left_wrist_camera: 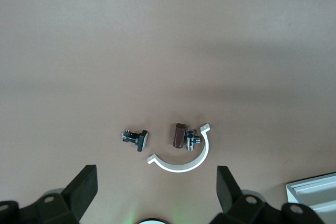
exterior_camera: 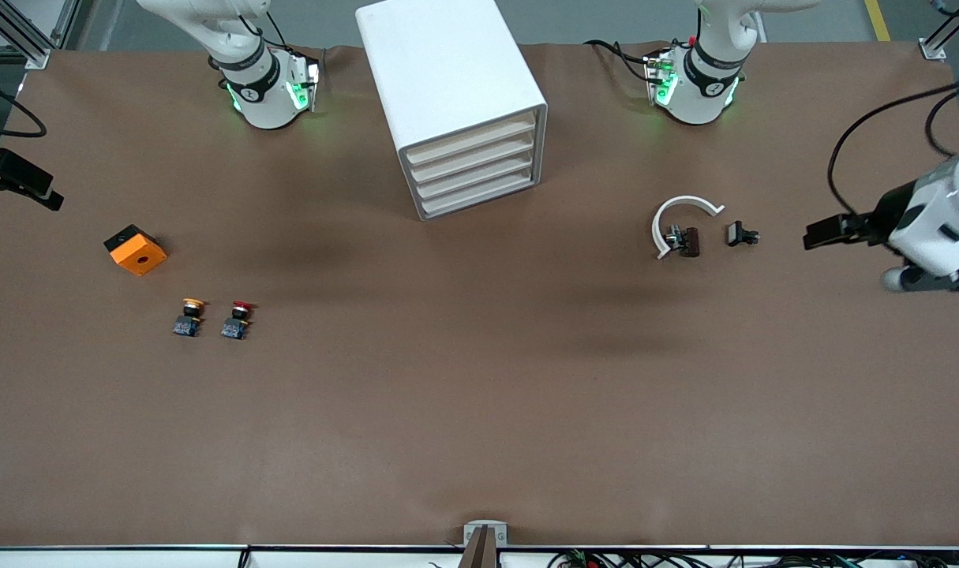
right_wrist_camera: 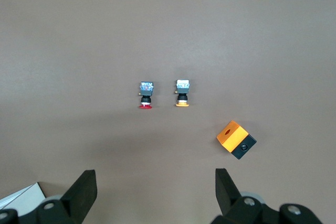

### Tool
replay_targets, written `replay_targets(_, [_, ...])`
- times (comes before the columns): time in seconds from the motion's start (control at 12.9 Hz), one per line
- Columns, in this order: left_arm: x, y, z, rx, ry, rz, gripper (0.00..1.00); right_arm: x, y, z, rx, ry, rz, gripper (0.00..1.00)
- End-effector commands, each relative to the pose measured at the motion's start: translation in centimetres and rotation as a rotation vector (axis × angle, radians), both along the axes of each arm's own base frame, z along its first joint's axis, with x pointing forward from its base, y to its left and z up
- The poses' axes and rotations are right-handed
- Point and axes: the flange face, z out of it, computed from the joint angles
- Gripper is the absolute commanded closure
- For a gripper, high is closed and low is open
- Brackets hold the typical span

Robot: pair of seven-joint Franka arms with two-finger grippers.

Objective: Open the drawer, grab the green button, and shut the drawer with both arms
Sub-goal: 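Reach the left gripper toward the handle of a cabinet drawer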

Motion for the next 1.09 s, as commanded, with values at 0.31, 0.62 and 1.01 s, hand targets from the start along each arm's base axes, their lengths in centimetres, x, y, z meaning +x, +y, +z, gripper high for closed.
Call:
replay_targets(0.31, [3.0,-3.6,-12.8,0.015,0.078,-0.049,0.00,-0.7,-0.1,0.3,0.009,-0.005,-0.018,0.00])
replay_targets(0.62, [3.6,-8.2,-18.7,0.054,0.119,-0.005,0.00,-0.7,-0.1,0.3,0.009,-0.005,-0.018,0.00])
replay_targets(1.01, [2.6,-15.8,-22.9,0.158,0.155,0.213,0.00,-0.7,-0.1,0.2,0.010,-0.003,-0.019,0.00])
